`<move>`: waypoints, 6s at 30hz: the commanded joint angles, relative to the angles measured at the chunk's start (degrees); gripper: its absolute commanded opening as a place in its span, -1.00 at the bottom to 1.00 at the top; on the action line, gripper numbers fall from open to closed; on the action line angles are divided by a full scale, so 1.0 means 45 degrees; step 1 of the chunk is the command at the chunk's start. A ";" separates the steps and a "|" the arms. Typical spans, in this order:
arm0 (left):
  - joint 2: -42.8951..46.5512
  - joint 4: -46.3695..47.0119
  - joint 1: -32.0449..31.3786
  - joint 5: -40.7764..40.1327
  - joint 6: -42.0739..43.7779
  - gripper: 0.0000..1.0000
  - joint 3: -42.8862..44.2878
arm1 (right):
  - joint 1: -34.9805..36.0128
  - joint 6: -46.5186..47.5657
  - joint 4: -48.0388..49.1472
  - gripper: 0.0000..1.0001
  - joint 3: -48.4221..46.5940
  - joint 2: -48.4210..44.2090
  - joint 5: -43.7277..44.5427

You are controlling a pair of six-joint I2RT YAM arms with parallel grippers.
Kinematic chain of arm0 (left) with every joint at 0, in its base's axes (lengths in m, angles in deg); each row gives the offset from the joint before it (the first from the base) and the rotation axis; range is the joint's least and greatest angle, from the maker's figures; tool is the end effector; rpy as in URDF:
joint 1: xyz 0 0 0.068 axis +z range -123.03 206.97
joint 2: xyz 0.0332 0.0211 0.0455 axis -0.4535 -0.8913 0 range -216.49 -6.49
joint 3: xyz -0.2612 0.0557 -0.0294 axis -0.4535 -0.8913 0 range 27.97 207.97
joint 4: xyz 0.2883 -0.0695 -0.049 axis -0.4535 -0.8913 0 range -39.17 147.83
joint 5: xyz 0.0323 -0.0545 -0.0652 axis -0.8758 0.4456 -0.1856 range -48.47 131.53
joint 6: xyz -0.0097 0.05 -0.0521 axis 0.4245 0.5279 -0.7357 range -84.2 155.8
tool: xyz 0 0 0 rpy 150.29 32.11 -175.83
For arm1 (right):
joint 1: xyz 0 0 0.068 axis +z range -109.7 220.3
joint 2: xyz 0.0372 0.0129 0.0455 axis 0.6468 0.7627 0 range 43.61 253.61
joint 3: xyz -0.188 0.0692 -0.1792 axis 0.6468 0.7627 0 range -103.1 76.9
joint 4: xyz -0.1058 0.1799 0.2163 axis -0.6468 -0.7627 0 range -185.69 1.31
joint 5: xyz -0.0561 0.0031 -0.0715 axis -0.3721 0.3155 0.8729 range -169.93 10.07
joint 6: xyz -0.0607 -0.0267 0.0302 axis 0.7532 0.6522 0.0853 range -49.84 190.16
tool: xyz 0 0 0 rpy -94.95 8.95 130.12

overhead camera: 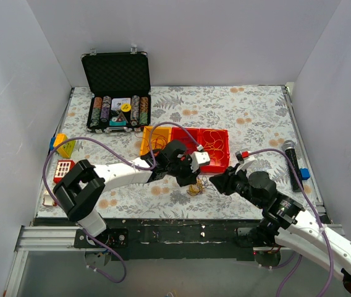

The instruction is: Untangle the cables

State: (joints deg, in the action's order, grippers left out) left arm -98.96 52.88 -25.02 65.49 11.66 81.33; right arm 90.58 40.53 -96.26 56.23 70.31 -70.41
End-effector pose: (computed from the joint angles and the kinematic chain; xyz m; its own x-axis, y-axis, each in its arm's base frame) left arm 0.2172 -0.3180 0.1490 -0.7587 0.3639 -0.5403 0.6459 0.5277 -0.5516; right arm 0.1413 0.1543 0.2284 -0.4548 0.2155 -0.8641 -0.4958 0.7448 0.4467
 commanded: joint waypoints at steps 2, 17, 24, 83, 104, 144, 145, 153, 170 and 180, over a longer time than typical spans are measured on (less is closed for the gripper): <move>0.0685 -0.0658 -0.0068 0.0437 0.0111 -0.31 0.0310 | 0.0037 0.0158 0.0413 -0.27 0.0120 0.0024 0.0248; 0.0060 -0.0014 -0.0068 0.0573 0.0598 -0.74 -0.0335 | 0.0037 0.0061 0.0316 -0.26 0.0022 -0.0112 0.0248; -0.0058 0.0046 -0.0146 0.0651 0.0891 -1.00 -0.0121 | 0.0037 0.0236 0.0179 -0.26 -0.0134 -0.0113 0.0502; 0.2755 -0.2767 -0.0772 0.4987 -0.1883 -1.00 0.9196 | 0.0096 0.0002 0.2564 0.04 0.1565 0.1023 0.0189; 0.2542 -0.4289 -0.0576 0.4049 0.1262 -1.00 0.9720 | 0.0096 0.0394 -0.1069 0.23 -0.0311 -0.0972 0.1340; -0.2307 -0.3817 0.0927 0.0198 0.2492 0.90 0.8534 | 0.0096 -0.1268 -0.2829 0.07 -0.0212 -0.1519 0.4311; -0.1936 -0.4189 0.0908 0.0569 0.2706 0.94 0.8242 | 0.0096 -0.1229 -0.2790 0.08 -0.0232 -0.1480 0.4214; 0.1111 -0.6829 0.1024 0.2176 0.4779 0.91 0.4161 | 0.0096 0.0214 -0.0567 0.31 0.0412 -0.1131 0.0393; 0.0293 -0.7240 0.5517 0.2549 -0.1549 0.96 0.7594 | 0.0447 0.1857 0.1546 -0.05 -0.0270 0.6038 -0.4714; 0.0977 -0.9074 0.5869 -0.0402 -0.2056 0.96 0.8415 | 0.0467 0.3397 -0.0092 -0.97 -0.4228 0.5979 -0.3425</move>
State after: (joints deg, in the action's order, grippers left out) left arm -99.16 16.45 0.99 68.84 5.00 117.53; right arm 92.46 51.00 -95.61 47.60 97.43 -88.22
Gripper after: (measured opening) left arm 0.981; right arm 0.030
